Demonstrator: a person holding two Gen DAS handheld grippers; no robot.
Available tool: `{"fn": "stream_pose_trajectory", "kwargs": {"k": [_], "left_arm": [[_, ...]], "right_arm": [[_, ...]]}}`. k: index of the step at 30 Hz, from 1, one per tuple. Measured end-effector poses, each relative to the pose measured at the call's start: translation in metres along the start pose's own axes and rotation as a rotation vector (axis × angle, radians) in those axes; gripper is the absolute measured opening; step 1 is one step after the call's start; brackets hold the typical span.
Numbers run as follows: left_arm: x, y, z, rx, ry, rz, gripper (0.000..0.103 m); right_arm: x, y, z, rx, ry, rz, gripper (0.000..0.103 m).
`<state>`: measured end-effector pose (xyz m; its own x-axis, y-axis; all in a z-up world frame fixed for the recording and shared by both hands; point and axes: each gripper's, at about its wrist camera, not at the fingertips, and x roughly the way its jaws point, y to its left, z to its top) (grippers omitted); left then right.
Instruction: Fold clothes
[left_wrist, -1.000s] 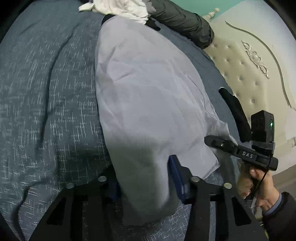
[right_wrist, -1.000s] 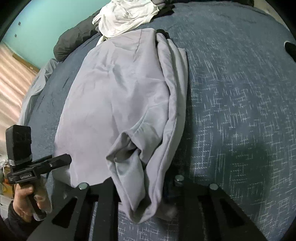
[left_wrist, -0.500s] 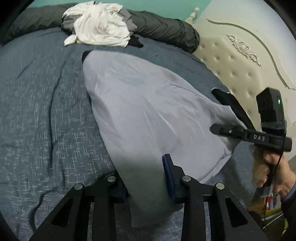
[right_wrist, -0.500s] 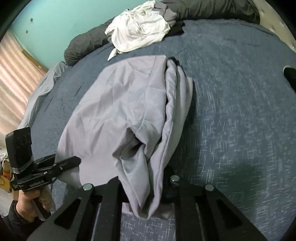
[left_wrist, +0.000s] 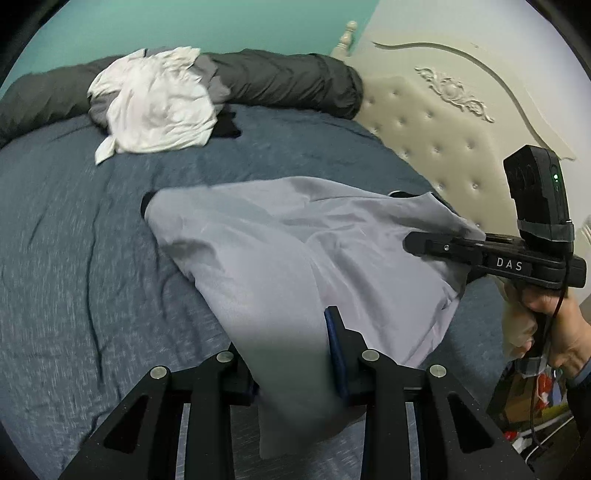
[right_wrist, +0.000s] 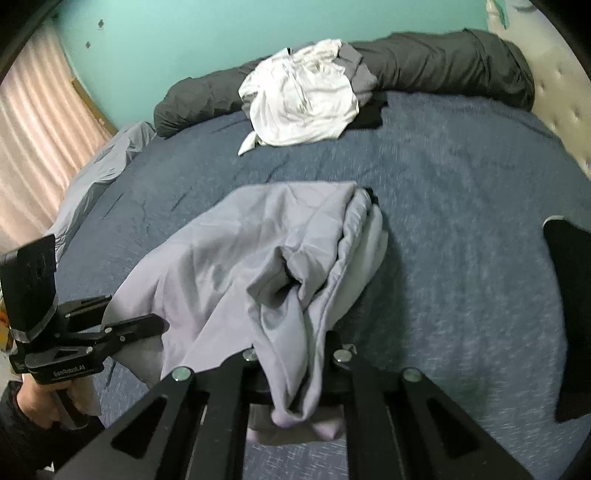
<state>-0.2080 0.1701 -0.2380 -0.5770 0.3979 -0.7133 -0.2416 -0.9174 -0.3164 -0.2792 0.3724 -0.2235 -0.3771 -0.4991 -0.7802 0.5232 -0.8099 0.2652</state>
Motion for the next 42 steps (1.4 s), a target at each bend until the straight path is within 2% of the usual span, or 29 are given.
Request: {"fn": "stream_pose_trajectory", "kwargs": {"k": [12, 19, 35, 42], "left_arm": [[0.011, -0.079, 0.033, 0.080, -0.002, -0.032, 0.032], [0.025, -0.115, 0.066, 0.103, -0.019, -0.061, 0.032], [0.063, -0.198, 0.184, 0.183, -0.111, -0.102, 0.032], [0.095, -0.256, 0.239, 0.238, -0.183, -0.104, 0.032]], "right_arm": [[-0.060, -0.045, 0.002, 0.023, -0.057, -0.035, 0.007], [-0.094, -0.072, 0.018, 0.019, -0.094, -0.069, 0.007], [-0.167, -0.148, 0.089, 0.009, -0.207, -0.174, 0.007], [-0.201, -0.197, 0.124, -0.003, -0.270, -0.244, 0.007]]}}
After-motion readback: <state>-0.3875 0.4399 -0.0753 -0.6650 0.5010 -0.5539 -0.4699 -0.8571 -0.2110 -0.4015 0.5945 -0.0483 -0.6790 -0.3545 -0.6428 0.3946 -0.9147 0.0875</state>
